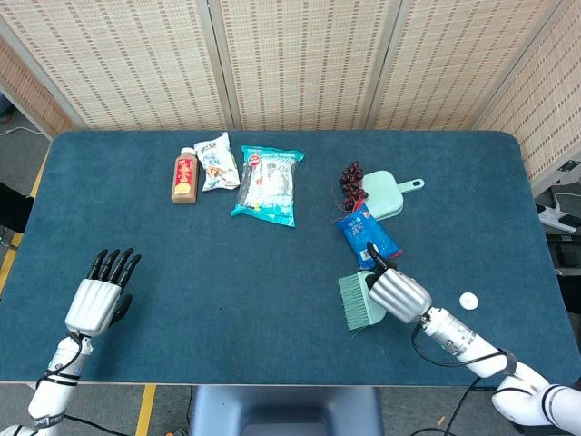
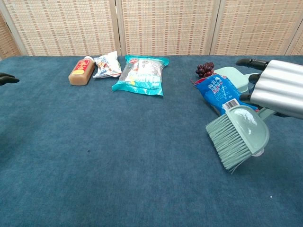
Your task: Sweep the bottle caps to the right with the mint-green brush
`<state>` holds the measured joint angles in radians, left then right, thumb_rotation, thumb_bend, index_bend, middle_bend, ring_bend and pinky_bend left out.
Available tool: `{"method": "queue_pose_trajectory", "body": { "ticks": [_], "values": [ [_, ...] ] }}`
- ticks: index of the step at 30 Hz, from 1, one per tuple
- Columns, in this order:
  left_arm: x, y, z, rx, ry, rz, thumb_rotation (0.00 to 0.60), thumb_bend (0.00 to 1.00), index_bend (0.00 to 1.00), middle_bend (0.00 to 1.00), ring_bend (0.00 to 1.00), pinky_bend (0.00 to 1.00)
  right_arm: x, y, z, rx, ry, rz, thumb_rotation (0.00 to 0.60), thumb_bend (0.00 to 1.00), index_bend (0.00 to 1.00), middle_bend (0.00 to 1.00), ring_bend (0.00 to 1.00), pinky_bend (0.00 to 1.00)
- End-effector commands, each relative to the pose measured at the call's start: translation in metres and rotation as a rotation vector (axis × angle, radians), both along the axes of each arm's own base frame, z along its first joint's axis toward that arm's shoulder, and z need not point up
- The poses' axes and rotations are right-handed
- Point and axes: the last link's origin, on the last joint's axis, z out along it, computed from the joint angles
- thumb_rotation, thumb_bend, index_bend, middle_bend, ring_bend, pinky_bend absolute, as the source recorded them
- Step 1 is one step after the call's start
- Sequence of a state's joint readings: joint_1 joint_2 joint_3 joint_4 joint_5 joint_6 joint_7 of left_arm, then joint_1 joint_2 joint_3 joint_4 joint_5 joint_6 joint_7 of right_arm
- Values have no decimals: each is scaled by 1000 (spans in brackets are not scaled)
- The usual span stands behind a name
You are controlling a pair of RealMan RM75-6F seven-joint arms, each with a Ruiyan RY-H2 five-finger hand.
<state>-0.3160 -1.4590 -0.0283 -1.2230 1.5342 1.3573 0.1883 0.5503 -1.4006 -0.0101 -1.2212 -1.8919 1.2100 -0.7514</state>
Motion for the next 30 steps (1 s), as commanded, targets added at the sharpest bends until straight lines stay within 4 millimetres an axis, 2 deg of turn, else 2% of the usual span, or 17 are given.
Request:
{"method": "queue_pose_trajectory", "body": {
  "ticks": [1,6,14,15,16,17,30],
  "values": [
    [0,-1,-1,-2,1,1,600,451,0,0,0,12,-3,-1,-4,5,13,6,600,388,1000,867,549,131],
    [1,-2,-3,-4,2,1,600,451,0,0,0,12,-7,-1,-5,8,25,1,600,388,1000,867,549,131],
    [6,-10,-10,-1,4,0,600,450,0,0,0,12,-26,-5,-2,4,119,11,600,389,1000,867,553,132],
    [6,-10,-11,0,4,0,600,450,0,0,0,12,-29,-5,0,-1,137,20,600,388,1000,867,554,132],
    [-1,-4,1,24,14,14,600,451,0,0,0,12,-31,-5,2,-3,149,24,600,388,1000,867,555,133],
    [-3,1,3,8,12,14,600,451,0,0,0,12,-34,-4,5,-4,164,28,600,388,1000,867,555,133],
    [-6,4,-4,-13,24,11,600,450,0,0,0,13,-73,2,43,-33,322,9,600,389,1000,867,563,133]
  ]
}}
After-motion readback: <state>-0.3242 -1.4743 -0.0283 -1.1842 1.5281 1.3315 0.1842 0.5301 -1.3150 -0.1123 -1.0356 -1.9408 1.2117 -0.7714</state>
